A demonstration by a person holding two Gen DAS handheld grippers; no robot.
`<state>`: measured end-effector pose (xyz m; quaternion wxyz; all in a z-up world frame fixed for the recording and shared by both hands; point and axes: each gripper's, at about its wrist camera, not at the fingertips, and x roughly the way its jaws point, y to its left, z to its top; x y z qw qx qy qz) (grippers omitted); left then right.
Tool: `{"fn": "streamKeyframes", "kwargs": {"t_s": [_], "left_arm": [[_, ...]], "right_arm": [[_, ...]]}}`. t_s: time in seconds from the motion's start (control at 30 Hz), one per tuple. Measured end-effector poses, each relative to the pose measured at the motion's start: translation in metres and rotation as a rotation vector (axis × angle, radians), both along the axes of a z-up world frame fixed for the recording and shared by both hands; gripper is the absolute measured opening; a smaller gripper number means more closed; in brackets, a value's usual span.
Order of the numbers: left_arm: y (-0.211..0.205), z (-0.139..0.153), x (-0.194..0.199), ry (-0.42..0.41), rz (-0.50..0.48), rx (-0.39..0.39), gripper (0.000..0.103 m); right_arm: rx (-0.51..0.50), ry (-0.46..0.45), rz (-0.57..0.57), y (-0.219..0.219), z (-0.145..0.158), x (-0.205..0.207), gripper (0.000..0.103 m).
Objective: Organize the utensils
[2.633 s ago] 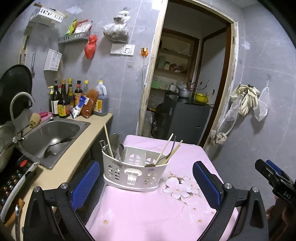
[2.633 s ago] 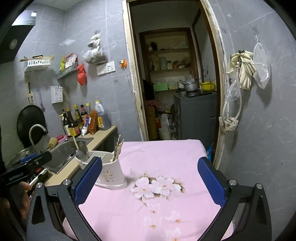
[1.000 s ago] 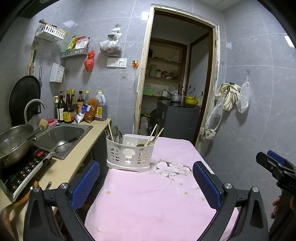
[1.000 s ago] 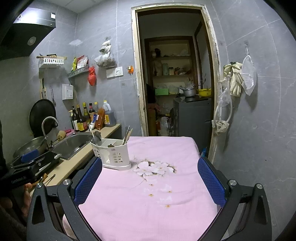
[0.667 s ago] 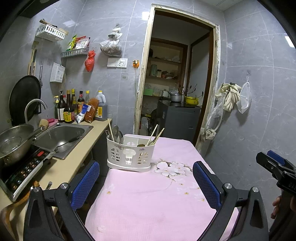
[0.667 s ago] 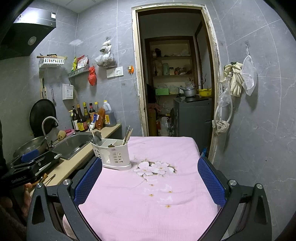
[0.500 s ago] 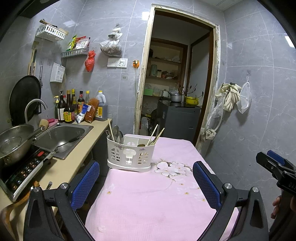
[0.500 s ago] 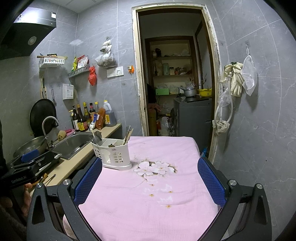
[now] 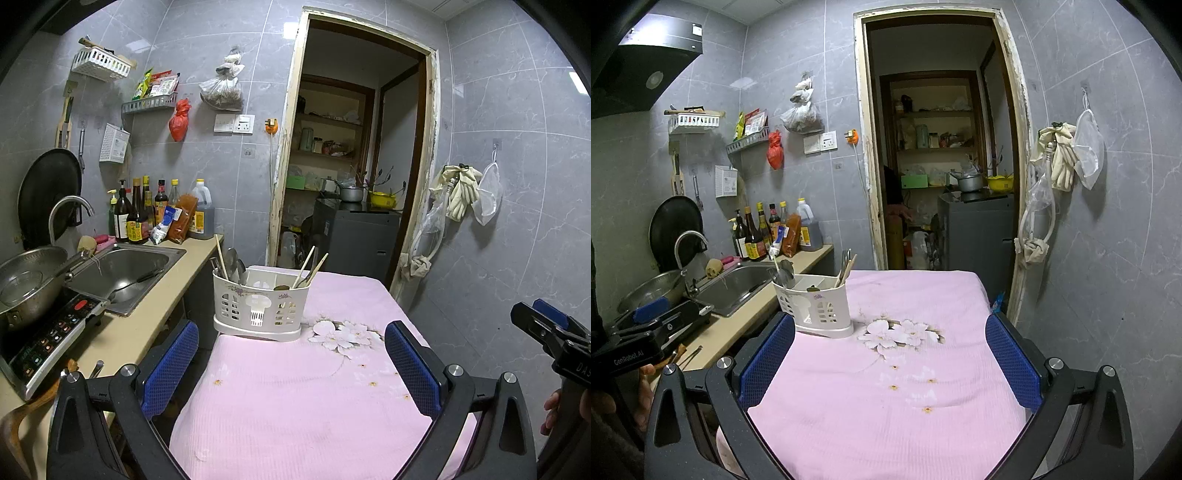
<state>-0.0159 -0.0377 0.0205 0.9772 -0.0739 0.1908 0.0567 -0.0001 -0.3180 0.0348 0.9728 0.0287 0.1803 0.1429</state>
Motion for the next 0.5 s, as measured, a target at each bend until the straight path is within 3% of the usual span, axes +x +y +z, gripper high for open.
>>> {"fn": "streamKeyframes", "kwargs": {"t_s": [0.5], "left_arm": [[0.0021, -0.0002, 0.0001, 0.001, -0.002, -0.002, 0.102]], "right_arm": [[0.000, 0.002, 0.001, 0.0014, -0.0001, 0.0014, 0.101]]}}
